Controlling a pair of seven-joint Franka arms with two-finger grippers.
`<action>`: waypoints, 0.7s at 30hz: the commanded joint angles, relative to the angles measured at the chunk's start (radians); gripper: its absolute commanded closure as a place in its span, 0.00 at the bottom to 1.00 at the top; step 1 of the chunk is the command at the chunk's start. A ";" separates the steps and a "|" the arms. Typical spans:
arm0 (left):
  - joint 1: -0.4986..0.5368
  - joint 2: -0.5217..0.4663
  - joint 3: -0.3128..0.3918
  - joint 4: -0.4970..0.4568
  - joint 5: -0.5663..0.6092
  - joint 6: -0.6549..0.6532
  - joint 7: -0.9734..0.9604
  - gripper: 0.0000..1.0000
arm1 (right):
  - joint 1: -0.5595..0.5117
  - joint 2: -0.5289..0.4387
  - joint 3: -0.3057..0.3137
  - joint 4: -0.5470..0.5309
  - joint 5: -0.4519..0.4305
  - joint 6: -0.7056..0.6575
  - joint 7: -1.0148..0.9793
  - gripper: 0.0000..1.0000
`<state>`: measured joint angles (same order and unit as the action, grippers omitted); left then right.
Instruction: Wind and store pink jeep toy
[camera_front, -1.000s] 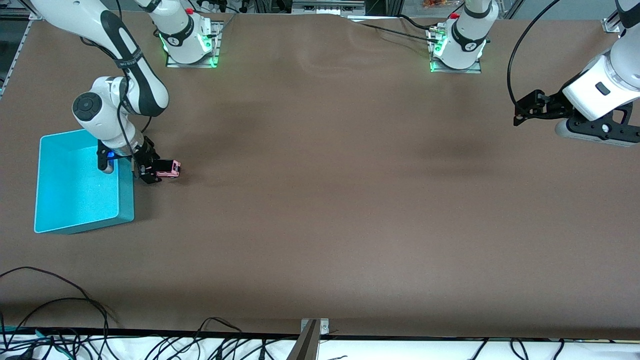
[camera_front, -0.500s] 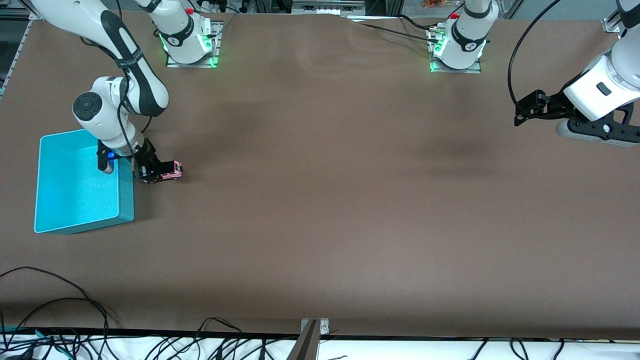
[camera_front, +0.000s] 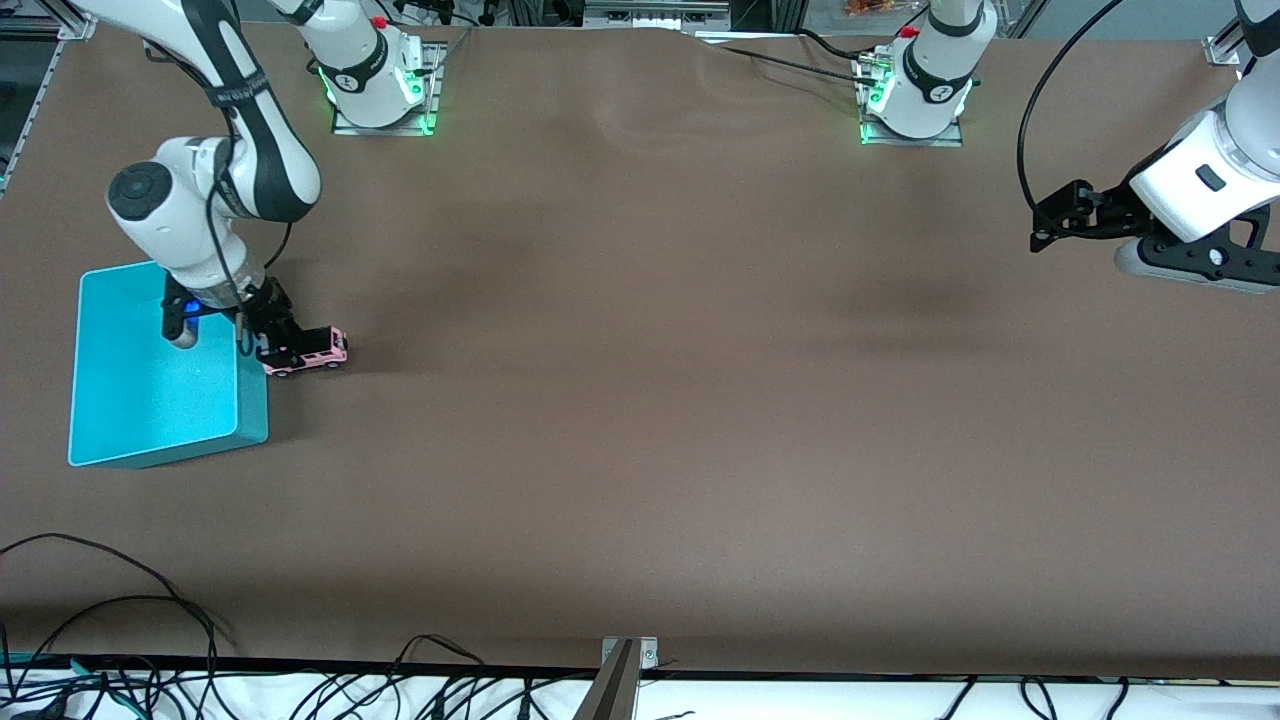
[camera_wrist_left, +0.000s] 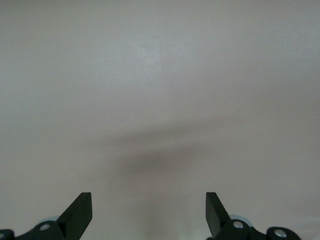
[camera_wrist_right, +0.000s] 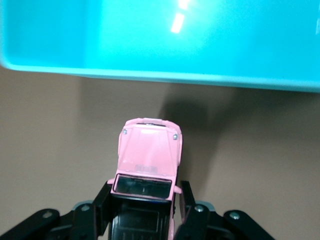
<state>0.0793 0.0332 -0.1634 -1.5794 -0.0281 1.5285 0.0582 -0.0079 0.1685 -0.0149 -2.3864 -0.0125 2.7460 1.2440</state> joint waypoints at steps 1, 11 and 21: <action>0.008 0.004 -0.004 0.022 -0.003 -0.016 -0.008 0.00 | 0.000 -0.089 0.006 0.065 -0.014 -0.178 -0.086 1.00; 0.008 0.004 -0.004 0.021 -0.003 -0.018 -0.008 0.00 | -0.007 -0.121 0.001 0.194 -0.006 -0.439 -0.466 1.00; 0.008 0.004 -0.004 0.021 -0.003 -0.018 -0.008 0.00 | -0.021 -0.113 -0.161 0.230 -0.001 -0.568 -0.984 1.00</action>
<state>0.0801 0.0332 -0.1624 -1.5794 -0.0281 1.5276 0.0582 -0.0162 0.0527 -0.1071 -2.1704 -0.0138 2.2208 0.4887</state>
